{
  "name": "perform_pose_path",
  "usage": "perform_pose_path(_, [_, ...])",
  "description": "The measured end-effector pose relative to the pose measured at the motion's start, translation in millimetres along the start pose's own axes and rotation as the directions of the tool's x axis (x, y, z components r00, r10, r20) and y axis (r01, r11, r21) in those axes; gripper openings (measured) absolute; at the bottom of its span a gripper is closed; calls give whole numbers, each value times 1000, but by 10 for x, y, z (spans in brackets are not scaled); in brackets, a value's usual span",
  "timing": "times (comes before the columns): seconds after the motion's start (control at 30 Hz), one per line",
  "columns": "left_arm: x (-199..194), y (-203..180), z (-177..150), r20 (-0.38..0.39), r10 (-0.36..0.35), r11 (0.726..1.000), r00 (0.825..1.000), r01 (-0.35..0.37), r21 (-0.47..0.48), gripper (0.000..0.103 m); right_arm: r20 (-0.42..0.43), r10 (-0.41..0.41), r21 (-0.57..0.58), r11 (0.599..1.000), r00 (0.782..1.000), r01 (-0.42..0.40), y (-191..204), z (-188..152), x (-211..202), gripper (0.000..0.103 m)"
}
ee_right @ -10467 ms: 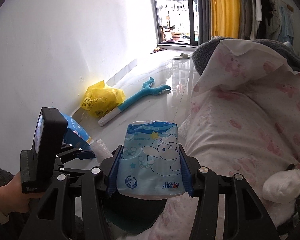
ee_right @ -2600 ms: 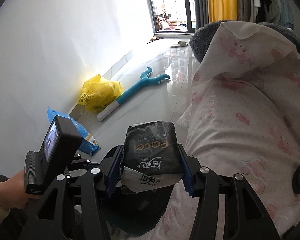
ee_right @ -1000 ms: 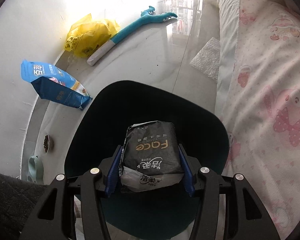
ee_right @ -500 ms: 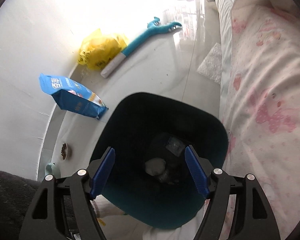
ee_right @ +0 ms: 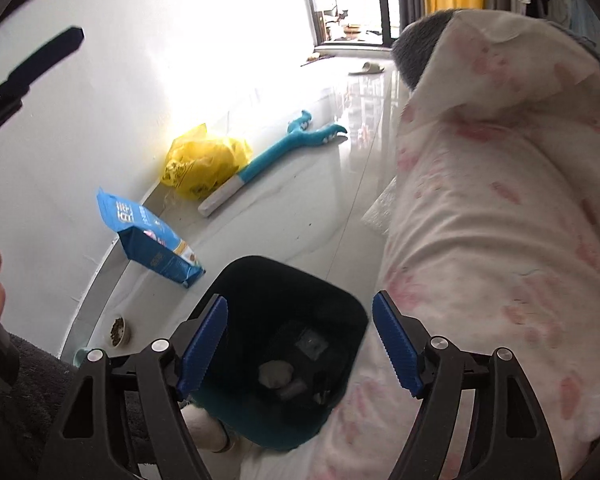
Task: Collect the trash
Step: 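Move both tools back over the duvet toward the remaining trash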
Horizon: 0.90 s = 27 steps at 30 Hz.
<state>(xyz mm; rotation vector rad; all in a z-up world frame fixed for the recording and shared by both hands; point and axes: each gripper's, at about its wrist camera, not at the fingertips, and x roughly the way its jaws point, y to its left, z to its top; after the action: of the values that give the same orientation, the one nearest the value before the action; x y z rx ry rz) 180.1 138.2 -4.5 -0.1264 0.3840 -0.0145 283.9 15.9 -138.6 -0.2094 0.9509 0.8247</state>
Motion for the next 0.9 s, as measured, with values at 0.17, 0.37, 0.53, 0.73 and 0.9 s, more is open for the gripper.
perform_pose_path(0.17, [76, -186, 17, -4, -22, 1000, 1000, 22, 0, 90, 36, -39, 3, 999, 999, 39, -215, -35, -227, 76])
perform_pose_path(0.37, [205, -381, -35, -22, -45, 999, 999, 45, 6, 90, 80, -122, -5, 992, 989, 123, -466, -108, -510, 76])
perform_pose_path(0.53, [323, -547, -88, -46, -67, 997, 997, 68, 23, 90, 101, -174, 33, 985, 980, 171, -758, -191, -718, 77])
perform_pose_path(0.73, [446, -713, -140, -65, -89, 995, 994, 91, 34, 90, 111, -208, 86, 976, 972, 199, -1059, -305, -980, 77])
perform_pose_path(0.9, [513, -866, -188, -82, -106, 993, 991, 110, 48, 90, 92, -224, 134, 968, 970, 211, -1253, -377, -1065, 77])
